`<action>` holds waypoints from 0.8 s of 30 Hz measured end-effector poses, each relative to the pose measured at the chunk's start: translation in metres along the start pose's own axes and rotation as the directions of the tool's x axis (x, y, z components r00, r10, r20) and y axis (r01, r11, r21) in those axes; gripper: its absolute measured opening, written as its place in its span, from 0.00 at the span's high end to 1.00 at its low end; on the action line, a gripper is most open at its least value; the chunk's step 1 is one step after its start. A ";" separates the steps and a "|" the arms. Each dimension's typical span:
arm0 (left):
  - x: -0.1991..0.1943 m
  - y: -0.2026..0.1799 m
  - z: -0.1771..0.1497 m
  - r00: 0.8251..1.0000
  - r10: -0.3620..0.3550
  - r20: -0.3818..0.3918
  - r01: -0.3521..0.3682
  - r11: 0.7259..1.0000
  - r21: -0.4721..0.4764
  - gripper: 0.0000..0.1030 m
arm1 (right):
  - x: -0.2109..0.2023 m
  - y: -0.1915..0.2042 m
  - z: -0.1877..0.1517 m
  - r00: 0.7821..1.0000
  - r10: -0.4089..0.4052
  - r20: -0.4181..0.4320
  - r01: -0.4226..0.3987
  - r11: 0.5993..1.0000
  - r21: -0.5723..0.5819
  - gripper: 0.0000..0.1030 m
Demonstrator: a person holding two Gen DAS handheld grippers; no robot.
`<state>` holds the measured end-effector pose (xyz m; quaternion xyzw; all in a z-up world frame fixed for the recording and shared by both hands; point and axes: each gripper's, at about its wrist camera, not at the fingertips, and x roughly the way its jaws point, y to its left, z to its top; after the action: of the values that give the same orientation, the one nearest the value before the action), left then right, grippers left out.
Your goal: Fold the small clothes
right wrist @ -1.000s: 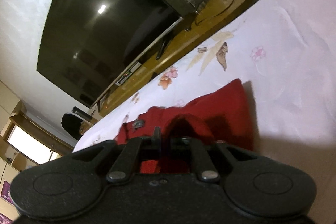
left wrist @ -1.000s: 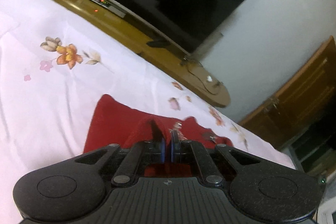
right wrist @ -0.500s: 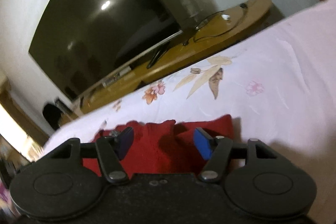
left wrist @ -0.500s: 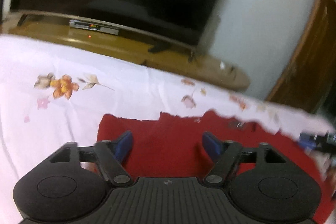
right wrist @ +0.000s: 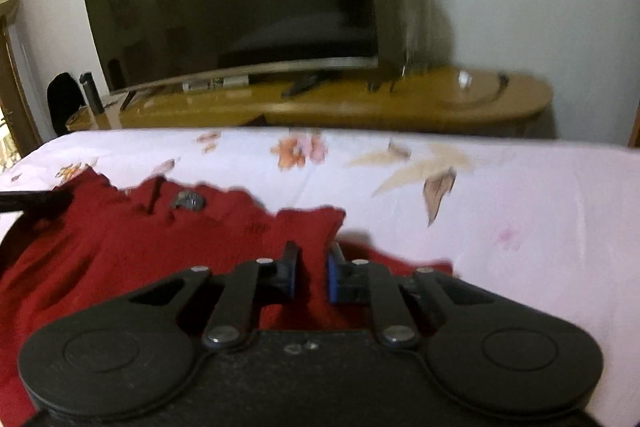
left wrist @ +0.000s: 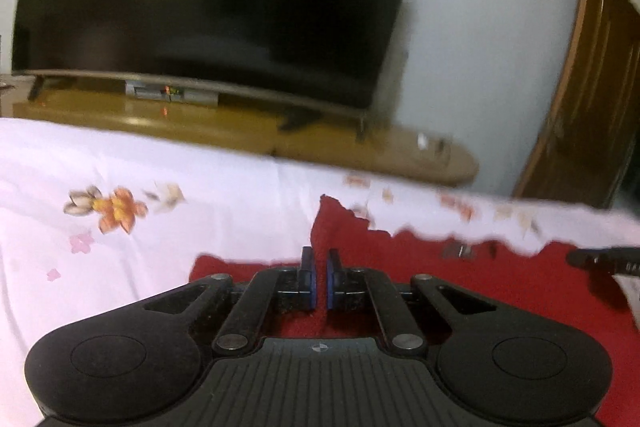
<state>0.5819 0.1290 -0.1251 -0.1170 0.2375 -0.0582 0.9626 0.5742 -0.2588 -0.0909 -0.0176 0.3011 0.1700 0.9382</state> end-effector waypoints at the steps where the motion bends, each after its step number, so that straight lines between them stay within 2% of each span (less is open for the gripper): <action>1: -0.003 0.000 0.000 1.000 0.000 0.024 0.000 1.000 0.001 0.96 | -0.005 0.001 0.002 0.999 -0.016 0.036 0.016 1.000 -0.011 0.93; 4: -0.002 0.000 0.002 0.999 0.028 0.042 -0.029 1.000 0.013 0.96 | -0.013 -0.002 0.010 0.994 -0.012 0.105 0.012 1.000 0.005 0.94; 6: 0.001 0.004 0.003 0.998 0.033 0.050 -0.032 0.999 -0.018 0.96 | -0.011 -0.005 0.013 0.992 -0.036 0.122 0.036 0.999 0.005 0.94; 8: 0.012 0.003 0.003 0.996 0.084 -0.011 -0.084 0.996 -0.003 0.96 | -0.003 -0.011 0.012 0.994 -0.042 0.100 0.039 0.999 0.026 0.95; 10: 0.031 0.005 -0.002 0.982 0.138 -0.127 -0.138 0.990 0.004 0.96 | 0.005 -0.015 0.008 0.996 -0.051 0.073 0.048 0.998 0.034 0.95; 13: 0.039 0.006 0.001 0.973 0.163 -0.162 -0.165 0.986 -0.001 0.96 | 0.026 -0.022 -0.002 0.994 -0.105 -0.020 0.106 0.993 0.048 0.95; 15: 0.040 0.003 0.001 0.973 0.164 -0.164 -0.162 0.987 0.021 0.95 | 0.031 -0.027 -0.006 0.994 -0.104 -0.041 0.107 0.992 0.066 0.94; 17: 0.037 0.007 0.001 0.977 0.143 -0.160 -0.145 0.989 0.003 0.90 | 0.034 -0.025 -0.004 0.993 -0.098 -0.067 0.101 0.994 0.043 0.91; 19: 0.027 0.012 0.004 0.981 0.141 -0.136 -0.146 0.989 -0.030 0.64 | 0.030 -0.021 0.000 0.993 -0.103 -0.059 0.104 0.995 0.013 0.75; 21: 0.006 0.004 0.009 0.982 0.179 -0.058 -0.181 0.983 -0.036 0.59 | 0.014 -0.013 0.003 0.996 -0.084 -0.003 0.084 0.996 -0.003 0.75; 22: -0.006 -0.006 0.014 0.985 0.173 -0.009 -0.173 0.984 -0.028 0.59 | 0.007 -0.007 0.006 0.998 -0.061 0.010 0.061 0.998 -0.014 0.75; 24: -0.016 -0.031 0.018 0.994 0.106 0.035 -0.106 0.994 -0.006 0.59 | 0.000 0.011 0.011 1.000 0.007 0.027 -0.005 0.998 -0.059 0.75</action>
<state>0.5742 0.1052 -0.0947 -0.1070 0.2265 -0.0046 0.9681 0.5767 -0.2465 -0.0809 -0.0421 0.2829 0.1818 0.9408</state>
